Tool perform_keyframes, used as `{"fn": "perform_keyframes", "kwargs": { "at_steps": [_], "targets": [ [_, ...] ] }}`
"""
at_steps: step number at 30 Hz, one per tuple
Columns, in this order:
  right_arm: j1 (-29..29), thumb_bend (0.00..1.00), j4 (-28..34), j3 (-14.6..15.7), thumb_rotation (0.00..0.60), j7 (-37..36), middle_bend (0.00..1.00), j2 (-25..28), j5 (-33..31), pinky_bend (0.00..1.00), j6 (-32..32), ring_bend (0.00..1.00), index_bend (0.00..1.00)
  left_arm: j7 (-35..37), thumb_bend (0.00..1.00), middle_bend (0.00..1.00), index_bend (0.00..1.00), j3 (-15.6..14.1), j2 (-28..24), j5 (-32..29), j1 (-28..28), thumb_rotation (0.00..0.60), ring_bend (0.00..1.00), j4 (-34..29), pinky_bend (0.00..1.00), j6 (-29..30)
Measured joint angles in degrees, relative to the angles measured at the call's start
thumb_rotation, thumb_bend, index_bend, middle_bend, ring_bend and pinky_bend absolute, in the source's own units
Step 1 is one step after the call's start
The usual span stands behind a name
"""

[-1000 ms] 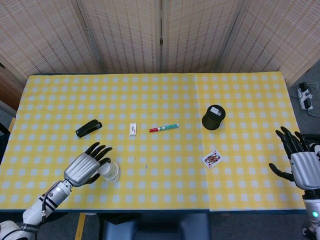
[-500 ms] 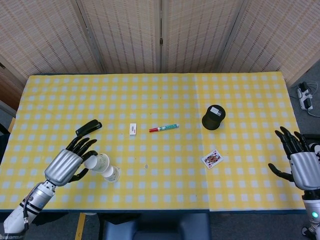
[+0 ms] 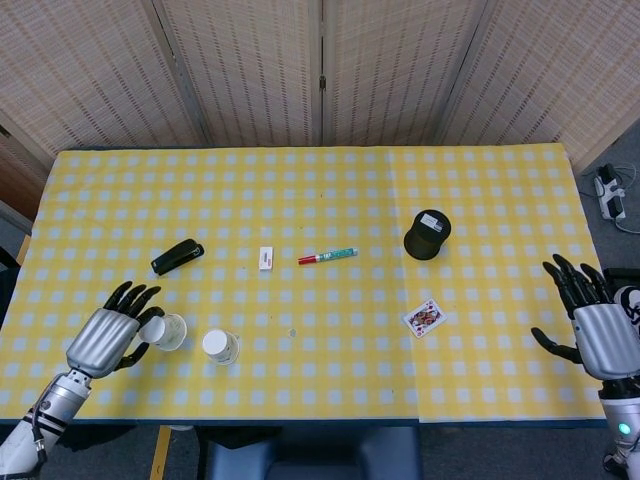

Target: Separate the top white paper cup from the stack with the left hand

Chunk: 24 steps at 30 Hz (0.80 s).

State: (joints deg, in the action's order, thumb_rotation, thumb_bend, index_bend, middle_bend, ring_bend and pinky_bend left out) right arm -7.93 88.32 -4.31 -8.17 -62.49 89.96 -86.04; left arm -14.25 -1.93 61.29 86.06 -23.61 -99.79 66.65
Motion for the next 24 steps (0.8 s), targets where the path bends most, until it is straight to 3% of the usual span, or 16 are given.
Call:
{"fn": "perform_keyframes", "kwargs": {
  "at_steps": [12, 17, 24],
  "targets": [
    [0.1, 0.25, 0.0, 0.1, 0.6, 0.0, 0.06, 0.0, -0.2, 0.08, 0.1, 0.15, 0.0, -4.2, 0.44, 0.12, 0.35, -0.1, 5.9, -1.8, -0.5, 0.6, 0.1, 4.2, 0.02, -3.0],
    [0.2, 0.25, -0.3, 0.0, 0.6, -0.4, 0.06, -0.2, -0.4, 0.08, 0.0, 0.15, 0.0, -5.3, 0.44, 0.11, 0.21, -0.2, 6.6, -2.4, -0.7, 0.6, 0.08, 4.4, 0.01, -3.9],
    [0.1, 0.25, -0.8, 0.0, 0.6, -1.0, 0.06, -0.3, -0.7, 0.08, 0.3, 0.15, 0.0, -6.2, 0.44, 0.1, 0.12, -0.3, 5.9, -2.6, -0.8, 0.6, 0.07, 2.7, 0.01, -4.1]
  ]
}}
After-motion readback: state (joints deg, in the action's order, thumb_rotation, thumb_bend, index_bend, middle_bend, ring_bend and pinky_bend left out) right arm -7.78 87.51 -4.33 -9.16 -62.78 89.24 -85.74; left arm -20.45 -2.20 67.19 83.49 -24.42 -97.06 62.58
